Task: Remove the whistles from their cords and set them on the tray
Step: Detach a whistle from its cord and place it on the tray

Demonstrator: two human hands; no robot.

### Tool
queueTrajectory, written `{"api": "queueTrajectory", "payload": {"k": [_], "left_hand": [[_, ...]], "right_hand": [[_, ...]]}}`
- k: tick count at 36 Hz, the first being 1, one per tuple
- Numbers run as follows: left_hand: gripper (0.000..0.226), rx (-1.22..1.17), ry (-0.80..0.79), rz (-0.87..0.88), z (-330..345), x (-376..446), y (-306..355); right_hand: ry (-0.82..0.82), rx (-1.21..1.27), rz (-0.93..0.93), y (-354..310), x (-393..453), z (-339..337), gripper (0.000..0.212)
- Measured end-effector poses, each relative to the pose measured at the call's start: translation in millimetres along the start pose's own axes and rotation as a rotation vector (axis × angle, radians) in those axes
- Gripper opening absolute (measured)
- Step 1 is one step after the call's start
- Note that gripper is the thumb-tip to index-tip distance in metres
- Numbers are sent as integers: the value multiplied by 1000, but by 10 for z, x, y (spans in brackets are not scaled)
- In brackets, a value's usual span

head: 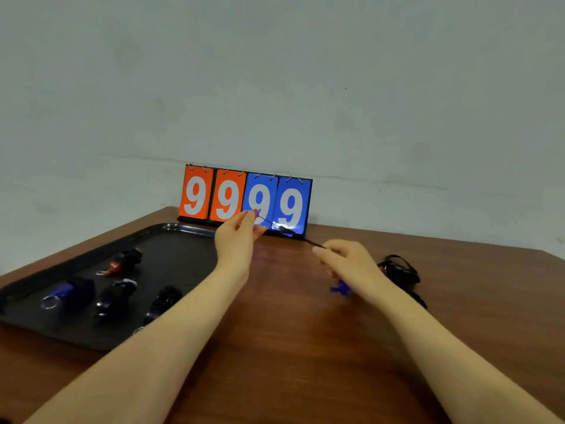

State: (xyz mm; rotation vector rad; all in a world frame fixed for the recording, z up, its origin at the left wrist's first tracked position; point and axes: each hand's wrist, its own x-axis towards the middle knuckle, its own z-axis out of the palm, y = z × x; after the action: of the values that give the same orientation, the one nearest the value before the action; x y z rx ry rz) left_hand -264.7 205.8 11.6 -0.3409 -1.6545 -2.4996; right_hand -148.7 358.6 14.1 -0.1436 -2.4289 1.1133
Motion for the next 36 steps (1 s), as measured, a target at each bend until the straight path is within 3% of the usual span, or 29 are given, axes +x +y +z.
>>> {"api": "queueTrajectory", "payload": {"k": [5, 10, 13, 15, 19, 24, 27, 30, 34, 36], "left_hand": [[29, 179, -70, 67, 64, -60, -135], [35, 255, -68, 98, 96, -90, -187], [33, 290, -59, 124, 82, -83, -171], [32, 351, -66, 144, 69, -74, -182], [16, 546, -145, 108, 23, -18, -242], [31, 878, -291, 55, 21, -39, -305], [30, 762, -331, 97, 114, -152, -229], [29, 366, -471, -7, 207, -290, -153], [48, 394, -744, -113, 338, -422, -118], [48, 438, -825, -150, 351, -461, -82]], "right_hand": [[104, 941, 143, -122, 96, -427, 27], [191, 1149, 107, -85, 64, -574, 23], [262, 1073, 41, -84, 69, -571, 22], [287, 891, -24, -97, 56, -570, 22], [227, 661, -101, -153, 12, -525, 24], [145, 499, -104, -204, -11, -467, 27], [134, 362, -98, -205, -26, -402, 30], [136, 174, -85, -176, -25, -322, 29], [147, -10, -67, -130, -4, -245, 30], [174, -77, -74, -96, 10, -232, 31]]}}
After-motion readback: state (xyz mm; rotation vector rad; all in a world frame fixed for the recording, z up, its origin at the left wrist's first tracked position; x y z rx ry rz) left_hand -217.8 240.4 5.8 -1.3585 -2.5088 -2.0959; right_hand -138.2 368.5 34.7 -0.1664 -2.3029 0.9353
